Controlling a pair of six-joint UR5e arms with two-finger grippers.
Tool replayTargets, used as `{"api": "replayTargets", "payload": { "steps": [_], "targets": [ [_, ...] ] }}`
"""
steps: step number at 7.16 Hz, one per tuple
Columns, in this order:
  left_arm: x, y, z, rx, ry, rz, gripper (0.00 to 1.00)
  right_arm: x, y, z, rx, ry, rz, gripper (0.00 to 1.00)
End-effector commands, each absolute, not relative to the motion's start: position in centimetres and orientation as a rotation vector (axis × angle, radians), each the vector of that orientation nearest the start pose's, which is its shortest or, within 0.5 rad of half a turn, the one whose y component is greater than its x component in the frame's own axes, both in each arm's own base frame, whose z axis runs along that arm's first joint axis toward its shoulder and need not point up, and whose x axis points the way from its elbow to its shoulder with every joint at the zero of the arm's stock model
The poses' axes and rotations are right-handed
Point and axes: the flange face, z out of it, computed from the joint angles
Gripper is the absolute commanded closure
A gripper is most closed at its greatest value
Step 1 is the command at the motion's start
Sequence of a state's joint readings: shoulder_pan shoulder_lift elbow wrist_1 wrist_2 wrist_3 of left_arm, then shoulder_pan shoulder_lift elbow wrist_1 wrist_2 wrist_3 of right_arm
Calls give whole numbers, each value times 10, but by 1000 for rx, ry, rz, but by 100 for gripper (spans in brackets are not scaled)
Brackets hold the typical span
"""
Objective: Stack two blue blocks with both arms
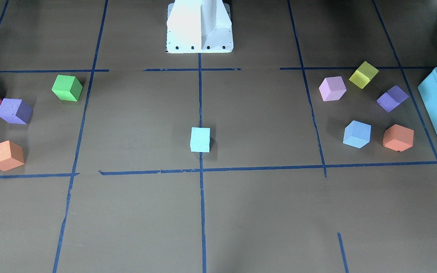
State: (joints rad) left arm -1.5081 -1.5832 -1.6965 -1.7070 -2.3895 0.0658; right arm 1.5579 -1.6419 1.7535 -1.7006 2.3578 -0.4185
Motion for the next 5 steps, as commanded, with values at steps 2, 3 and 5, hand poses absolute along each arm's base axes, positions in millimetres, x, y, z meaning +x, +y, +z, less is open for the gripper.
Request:
{"api": "replayTargets", "payload": {
  "steps": [2,3,5],
  "targets": [
    [156,-501,537,236,911,362,0,65,-447,618,121,-785,-327,0],
    [199,-510,514,274,862,338,0,65,-447,617,122,-785,-327,0],
    [265,-505,499,299,828,423,0,65,-447,617,124,-784,-330,0]
  ]
}}
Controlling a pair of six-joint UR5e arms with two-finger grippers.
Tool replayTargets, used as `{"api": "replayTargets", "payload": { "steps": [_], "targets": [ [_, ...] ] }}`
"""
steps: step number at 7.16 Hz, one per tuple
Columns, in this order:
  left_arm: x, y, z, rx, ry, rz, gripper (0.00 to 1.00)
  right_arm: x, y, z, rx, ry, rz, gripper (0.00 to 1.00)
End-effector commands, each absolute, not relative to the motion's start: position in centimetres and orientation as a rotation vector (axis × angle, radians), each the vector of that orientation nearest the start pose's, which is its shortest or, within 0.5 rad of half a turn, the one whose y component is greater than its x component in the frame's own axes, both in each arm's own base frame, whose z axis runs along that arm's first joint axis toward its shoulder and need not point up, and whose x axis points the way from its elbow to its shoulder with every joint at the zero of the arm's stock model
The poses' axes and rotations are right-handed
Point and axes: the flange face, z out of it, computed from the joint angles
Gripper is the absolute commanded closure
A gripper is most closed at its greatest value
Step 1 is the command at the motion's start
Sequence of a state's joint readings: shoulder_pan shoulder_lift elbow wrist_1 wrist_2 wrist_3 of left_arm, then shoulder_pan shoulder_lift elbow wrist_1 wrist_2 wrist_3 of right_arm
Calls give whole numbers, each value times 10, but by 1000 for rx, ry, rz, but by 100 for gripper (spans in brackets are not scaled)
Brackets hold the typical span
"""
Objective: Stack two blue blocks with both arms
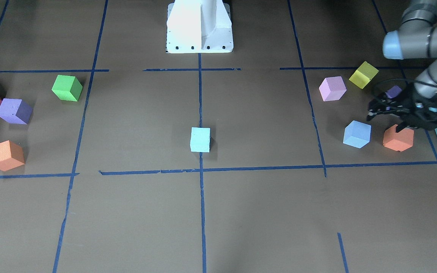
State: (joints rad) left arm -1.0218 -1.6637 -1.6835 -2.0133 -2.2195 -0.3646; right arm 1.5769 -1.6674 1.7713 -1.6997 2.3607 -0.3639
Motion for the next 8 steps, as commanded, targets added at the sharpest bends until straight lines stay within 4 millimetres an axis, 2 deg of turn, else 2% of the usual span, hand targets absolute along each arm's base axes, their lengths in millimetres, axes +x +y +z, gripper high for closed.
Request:
{"api": "replayTargets", "payload": {
  "steps": [1,4,6,8],
  "targets": [
    [266,-507,509,283,819,424,0,65,-447,617,128,-784,-332,0],
    [263,-505,517,269,812,414,0,65,-447,620,124,-784,-330,0],
    [267,-508,525,246,808,399,0,65,-446,623,120,-784,-334,0],
    [270,-510,542,218,796,396,0,65,-446,623,119,-784,-332,0]
  ]
}}
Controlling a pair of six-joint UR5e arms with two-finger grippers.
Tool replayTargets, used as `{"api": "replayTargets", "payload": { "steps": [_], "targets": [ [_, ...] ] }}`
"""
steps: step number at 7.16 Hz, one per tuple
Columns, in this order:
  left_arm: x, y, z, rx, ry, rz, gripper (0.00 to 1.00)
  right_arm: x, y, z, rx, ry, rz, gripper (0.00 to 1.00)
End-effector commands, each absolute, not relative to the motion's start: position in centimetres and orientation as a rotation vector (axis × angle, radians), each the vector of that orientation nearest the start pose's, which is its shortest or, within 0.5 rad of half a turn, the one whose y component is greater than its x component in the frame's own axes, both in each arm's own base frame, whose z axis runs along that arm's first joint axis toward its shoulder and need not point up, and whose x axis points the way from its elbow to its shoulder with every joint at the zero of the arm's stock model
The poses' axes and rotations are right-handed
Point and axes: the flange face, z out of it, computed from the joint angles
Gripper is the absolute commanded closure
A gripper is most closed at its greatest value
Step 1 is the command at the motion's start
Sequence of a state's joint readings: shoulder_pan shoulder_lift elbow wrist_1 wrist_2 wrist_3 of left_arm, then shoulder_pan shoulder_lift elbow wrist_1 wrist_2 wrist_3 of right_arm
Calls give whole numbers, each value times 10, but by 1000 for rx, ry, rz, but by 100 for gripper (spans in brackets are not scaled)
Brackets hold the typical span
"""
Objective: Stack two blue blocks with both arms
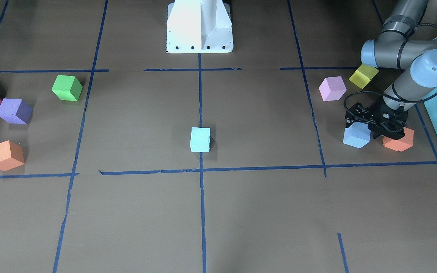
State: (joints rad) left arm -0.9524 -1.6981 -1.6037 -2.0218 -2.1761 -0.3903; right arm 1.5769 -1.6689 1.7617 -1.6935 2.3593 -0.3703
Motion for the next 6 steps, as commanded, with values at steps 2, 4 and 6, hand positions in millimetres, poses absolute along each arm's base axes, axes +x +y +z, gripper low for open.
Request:
{"api": "replayTargets", "payload": {
  "steps": [2,4,6],
  "targets": [
    [283,-506,554,184,791,407,0,65,-445,623,118,-786,-332,0],
    [287,-509,553,181,795,410,0,65,-445,623,119,-785,-333,0],
    [291,-513,546,187,799,413,57,65,-445,623,119,-785,-333,0]
  ]
}}
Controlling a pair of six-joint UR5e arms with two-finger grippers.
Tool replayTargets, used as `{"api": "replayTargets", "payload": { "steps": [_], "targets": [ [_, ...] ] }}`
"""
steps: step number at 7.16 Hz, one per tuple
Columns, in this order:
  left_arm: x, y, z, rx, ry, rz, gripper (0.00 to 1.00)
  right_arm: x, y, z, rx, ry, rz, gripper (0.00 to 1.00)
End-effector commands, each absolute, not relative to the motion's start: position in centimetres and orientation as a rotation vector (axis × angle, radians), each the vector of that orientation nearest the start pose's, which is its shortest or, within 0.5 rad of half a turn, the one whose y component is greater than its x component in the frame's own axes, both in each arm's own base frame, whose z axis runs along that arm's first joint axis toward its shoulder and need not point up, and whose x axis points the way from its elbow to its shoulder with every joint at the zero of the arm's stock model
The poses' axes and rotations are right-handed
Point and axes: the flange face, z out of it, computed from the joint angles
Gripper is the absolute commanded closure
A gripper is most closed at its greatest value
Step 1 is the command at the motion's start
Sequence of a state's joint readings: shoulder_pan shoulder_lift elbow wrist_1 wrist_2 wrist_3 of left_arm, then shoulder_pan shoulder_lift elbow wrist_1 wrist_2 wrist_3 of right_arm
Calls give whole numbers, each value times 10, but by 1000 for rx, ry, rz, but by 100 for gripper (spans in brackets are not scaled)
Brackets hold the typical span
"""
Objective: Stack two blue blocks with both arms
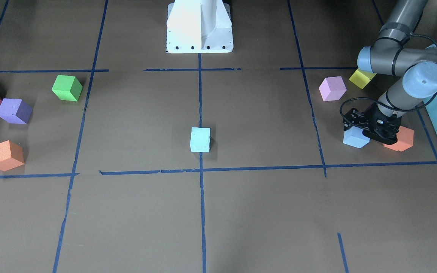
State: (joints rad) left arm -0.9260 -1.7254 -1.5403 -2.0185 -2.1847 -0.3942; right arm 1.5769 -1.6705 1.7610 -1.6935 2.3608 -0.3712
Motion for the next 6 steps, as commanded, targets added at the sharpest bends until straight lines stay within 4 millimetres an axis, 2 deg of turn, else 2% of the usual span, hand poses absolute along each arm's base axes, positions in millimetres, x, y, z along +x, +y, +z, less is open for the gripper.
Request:
{"api": "replayTargets", "payload": {
  "steps": [1,2,4,5,6],
  "targets": [
    [291,-513,540,199,806,418,62,65,-445,623,118,-786,-332,0],
    [291,-513,528,214,816,417,65,65,-445,623,118,-786,-332,0],
    [306,-531,451,196,873,249,66,65,-445,623,118,-786,-332,0],
    [319,-548,390,152,878,160,66,65,-445,623,118,-786,-330,0],
    [354,-554,327,110,887,121,66,65,-445,623,118,-786,-330,0]
  ]
}}
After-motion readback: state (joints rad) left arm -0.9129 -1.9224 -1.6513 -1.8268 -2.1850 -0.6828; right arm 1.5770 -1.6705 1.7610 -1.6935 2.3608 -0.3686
